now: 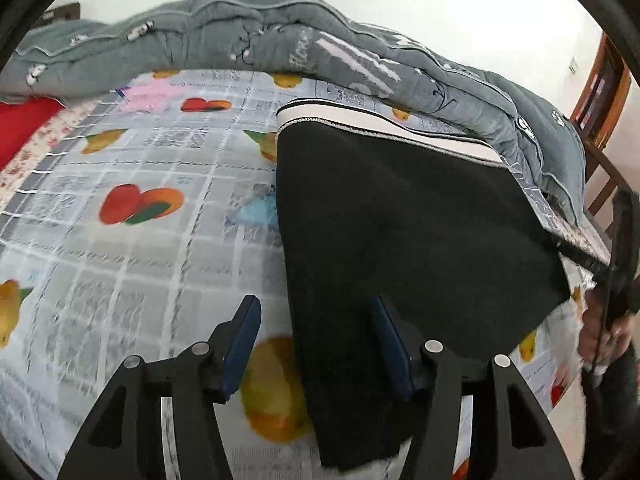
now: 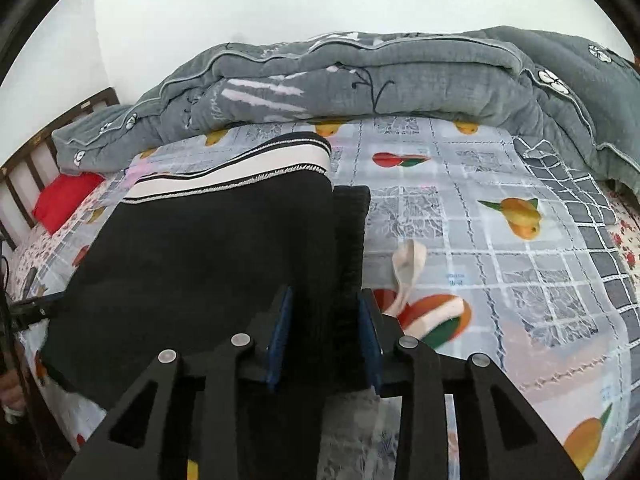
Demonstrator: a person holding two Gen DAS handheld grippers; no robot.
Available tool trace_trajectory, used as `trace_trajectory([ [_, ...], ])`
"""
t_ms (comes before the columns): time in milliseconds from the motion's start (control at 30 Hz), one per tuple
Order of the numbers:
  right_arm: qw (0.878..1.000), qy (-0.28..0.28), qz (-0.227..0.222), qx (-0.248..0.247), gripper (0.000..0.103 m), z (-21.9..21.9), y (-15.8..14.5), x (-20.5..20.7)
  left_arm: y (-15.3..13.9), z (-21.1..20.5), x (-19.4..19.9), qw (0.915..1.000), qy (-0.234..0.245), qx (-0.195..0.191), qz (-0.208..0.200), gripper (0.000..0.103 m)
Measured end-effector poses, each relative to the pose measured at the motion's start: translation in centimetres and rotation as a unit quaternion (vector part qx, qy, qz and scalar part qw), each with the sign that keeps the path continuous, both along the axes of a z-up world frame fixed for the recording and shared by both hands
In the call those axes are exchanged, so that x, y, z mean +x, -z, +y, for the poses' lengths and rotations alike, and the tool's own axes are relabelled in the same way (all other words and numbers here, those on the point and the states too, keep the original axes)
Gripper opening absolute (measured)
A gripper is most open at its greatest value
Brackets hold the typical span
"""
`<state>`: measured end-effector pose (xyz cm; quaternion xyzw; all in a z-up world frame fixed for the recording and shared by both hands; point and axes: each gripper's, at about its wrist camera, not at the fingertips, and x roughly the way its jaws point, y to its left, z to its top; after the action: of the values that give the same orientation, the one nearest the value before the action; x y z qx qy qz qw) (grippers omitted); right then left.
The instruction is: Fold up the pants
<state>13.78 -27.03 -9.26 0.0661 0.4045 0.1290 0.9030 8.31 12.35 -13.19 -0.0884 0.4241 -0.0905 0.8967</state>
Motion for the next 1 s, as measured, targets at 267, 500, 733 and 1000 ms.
trace_trajectory([
  [267, 0.999, -0.02, -0.022, -0.02, 0.036, 0.4, -2.5, -0.3, 0.9, 0.5, -3.5, 0.9986, 0.045, -0.022, 0.016, 0.072],
  [500, 0.999, -0.032, 0.015, -0.027, 0.036, 2.4, -0.8, 5.4, -0.1, 0.9, -4.1, 0.9992, 0.024, -0.025, 0.018, 0.072],
  [733, 0.995, -0.051, -0.018, 0.079, 0.008, -0.5, -4.0, 5.0, -1.5, 1.8, -4.1, 0.9993, 0.011, -0.032, -0.017, 0.072],
  [1000, 0.998, -0.029, 0.023, -0.041, 0.012, 0.0, 0.0, 5.1, -3.6, -0.3, 0.2, 0.9981, 0.026, -0.024, -0.05, 0.072],
])
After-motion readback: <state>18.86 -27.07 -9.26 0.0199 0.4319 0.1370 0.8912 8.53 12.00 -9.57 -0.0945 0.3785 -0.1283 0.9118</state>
